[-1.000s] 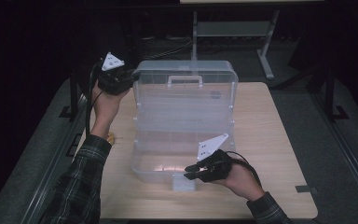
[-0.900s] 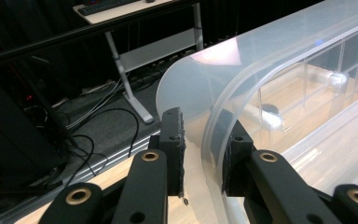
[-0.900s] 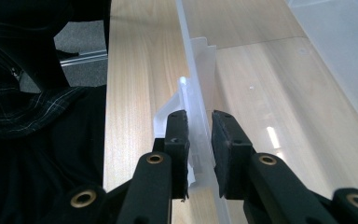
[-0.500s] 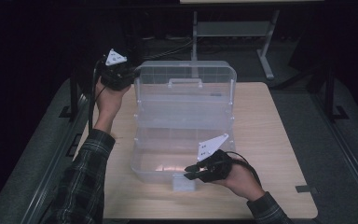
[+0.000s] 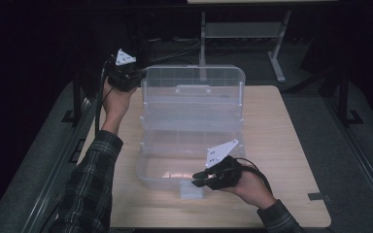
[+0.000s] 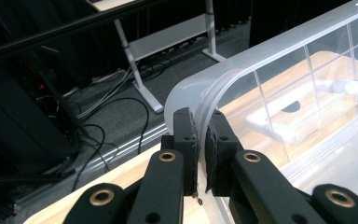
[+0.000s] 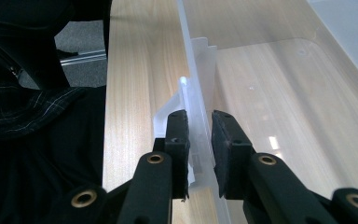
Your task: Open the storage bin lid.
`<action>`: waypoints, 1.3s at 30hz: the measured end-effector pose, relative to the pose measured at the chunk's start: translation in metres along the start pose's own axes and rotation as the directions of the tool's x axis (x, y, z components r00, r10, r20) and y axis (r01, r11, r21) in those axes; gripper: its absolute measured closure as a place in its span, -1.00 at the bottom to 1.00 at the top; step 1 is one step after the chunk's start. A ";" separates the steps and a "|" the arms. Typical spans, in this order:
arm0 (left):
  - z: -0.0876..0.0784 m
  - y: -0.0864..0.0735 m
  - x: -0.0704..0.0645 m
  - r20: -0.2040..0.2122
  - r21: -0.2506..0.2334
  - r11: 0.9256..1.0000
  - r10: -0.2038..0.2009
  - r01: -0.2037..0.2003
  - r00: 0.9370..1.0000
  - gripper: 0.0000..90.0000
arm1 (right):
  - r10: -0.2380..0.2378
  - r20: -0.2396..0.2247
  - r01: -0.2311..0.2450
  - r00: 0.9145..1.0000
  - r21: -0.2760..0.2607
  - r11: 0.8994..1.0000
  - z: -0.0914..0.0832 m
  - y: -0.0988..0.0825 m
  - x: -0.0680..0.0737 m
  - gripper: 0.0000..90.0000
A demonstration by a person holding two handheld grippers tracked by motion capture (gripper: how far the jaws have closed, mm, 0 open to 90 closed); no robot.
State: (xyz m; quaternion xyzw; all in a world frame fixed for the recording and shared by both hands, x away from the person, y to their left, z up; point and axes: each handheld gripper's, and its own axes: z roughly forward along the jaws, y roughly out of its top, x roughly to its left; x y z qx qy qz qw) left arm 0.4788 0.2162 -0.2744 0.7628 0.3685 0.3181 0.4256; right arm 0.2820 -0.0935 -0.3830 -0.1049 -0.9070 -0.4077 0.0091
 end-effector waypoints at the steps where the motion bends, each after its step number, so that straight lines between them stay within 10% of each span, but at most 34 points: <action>1: 0.001 0.000 0.001 0.003 0.004 1.000 0.001 -0.001 1.000 0.89 | 0.000 0.000 0.000 1.000 0.000 1.000 0.000 0.000 0.000 0.71; 39: 0.043 -0.005 0.018 0.032 0.107 0.992 -0.066 0.062 0.997 0.88 | -0.022 -0.003 0.022 1.000 0.005 1.000 -0.001 -0.001 0.001 0.71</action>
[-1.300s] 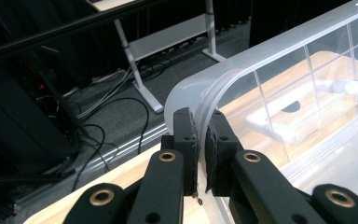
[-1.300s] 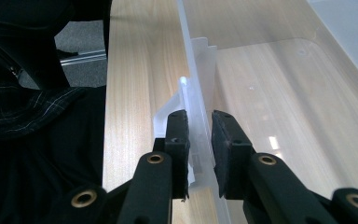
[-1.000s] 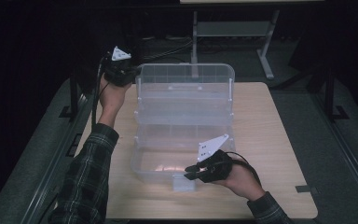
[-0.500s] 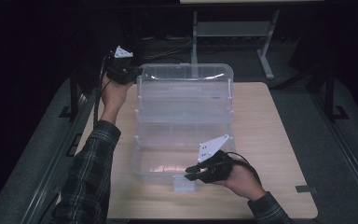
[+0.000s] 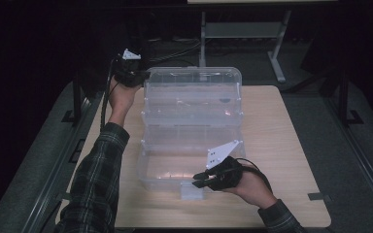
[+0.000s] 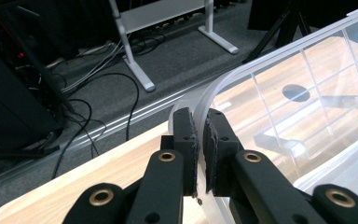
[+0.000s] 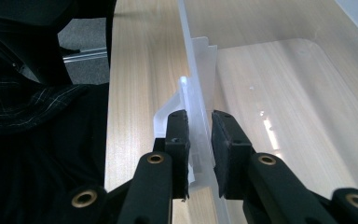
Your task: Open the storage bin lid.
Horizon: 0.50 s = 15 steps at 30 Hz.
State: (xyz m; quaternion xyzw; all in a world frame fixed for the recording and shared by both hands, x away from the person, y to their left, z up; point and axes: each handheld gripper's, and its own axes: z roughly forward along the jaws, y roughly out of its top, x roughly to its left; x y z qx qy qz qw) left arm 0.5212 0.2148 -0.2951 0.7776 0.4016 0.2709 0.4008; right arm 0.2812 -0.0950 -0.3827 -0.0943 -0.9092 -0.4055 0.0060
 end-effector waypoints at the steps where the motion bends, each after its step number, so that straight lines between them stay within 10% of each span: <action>1: 0.001 0.000 0.001 0.001 0.004 1.000 0.001 -0.001 1.000 0.88 | -0.001 0.000 0.001 1.000 0.001 1.000 0.000 0.000 0.000 0.71; 15: 0.017 -0.004 0.005 0.003 0.044 0.999 -0.015 0.015 1.000 0.87 | 0.007 -0.009 -0.007 1.000 0.001 1.000 -0.001 -0.001 0.001 0.71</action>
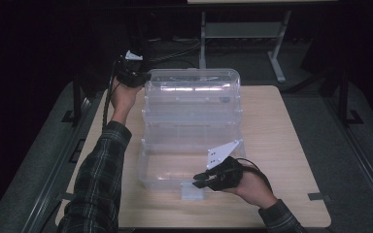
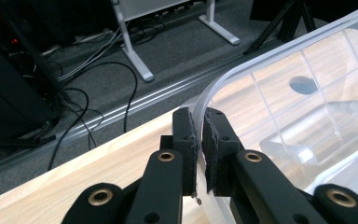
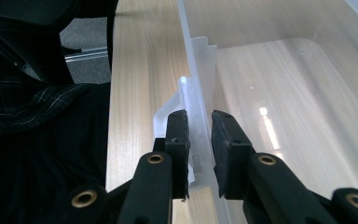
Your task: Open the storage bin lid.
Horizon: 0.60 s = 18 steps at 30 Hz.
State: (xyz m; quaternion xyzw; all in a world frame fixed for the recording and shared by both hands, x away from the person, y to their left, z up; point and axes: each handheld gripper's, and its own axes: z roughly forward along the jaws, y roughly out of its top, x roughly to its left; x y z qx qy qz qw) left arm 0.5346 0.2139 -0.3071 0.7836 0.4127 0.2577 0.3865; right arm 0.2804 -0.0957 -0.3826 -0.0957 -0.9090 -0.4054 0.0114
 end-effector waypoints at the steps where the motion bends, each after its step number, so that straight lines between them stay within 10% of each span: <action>1: 0.001 -0.001 0.001 0.001 0.002 1.000 -0.003 0.003 1.000 0.87 | -0.001 -0.001 0.001 1.000 0.000 1.000 0.000 0.000 0.000 0.71; 18: 0.024 -0.009 0.005 0.004 0.061 0.998 -0.034 0.034 0.999 0.85 | -0.008 -0.007 0.008 1.000 0.001 1.000 -0.001 -0.001 -0.001 0.71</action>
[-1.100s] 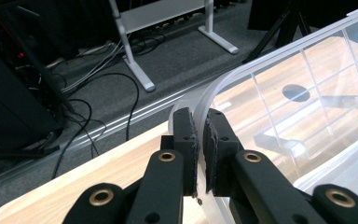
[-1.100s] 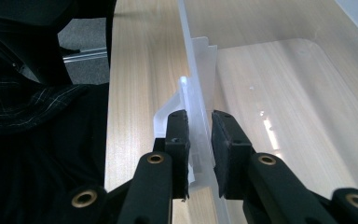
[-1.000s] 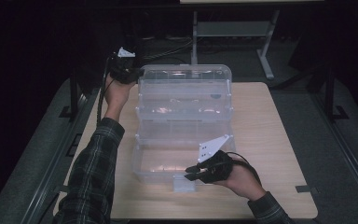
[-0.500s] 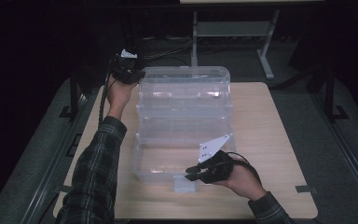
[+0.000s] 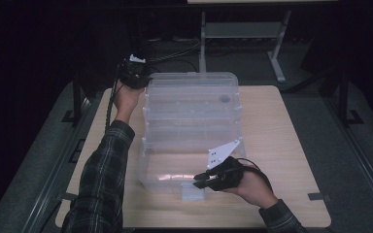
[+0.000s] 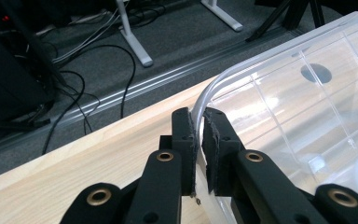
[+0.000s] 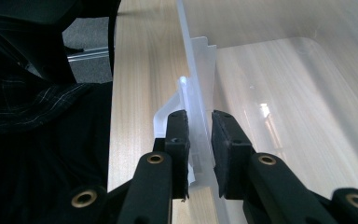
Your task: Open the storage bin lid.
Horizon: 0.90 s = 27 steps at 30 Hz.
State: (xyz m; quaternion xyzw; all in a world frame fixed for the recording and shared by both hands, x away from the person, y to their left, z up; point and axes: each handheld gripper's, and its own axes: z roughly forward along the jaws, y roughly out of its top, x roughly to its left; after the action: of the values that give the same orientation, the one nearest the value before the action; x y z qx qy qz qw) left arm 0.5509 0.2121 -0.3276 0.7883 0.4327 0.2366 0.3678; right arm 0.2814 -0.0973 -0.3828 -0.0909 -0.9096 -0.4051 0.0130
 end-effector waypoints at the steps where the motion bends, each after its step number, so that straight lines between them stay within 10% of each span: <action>1: 0.001 -0.001 0.000 0.000 0.003 1.000 -0.002 0.002 1.000 0.85 | 0.000 0.000 0.000 1.000 0.000 1.000 0.000 0.000 0.000 0.71; 27: 0.031 -0.016 0.006 0.011 0.074 0.996 -0.059 0.058 0.998 0.83 | 0.005 -0.003 -0.005 1.000 0.001 1.000 0.000 -0.001 0.000 0.71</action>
State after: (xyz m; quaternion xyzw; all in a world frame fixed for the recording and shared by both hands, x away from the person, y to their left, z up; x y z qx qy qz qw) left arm 0.5674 0.2116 -0.3582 0.7898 0.4616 0.2046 0.3482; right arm 0.2813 -0.0979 -0.3828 -0.0926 -0.9096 -0.4048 0.0154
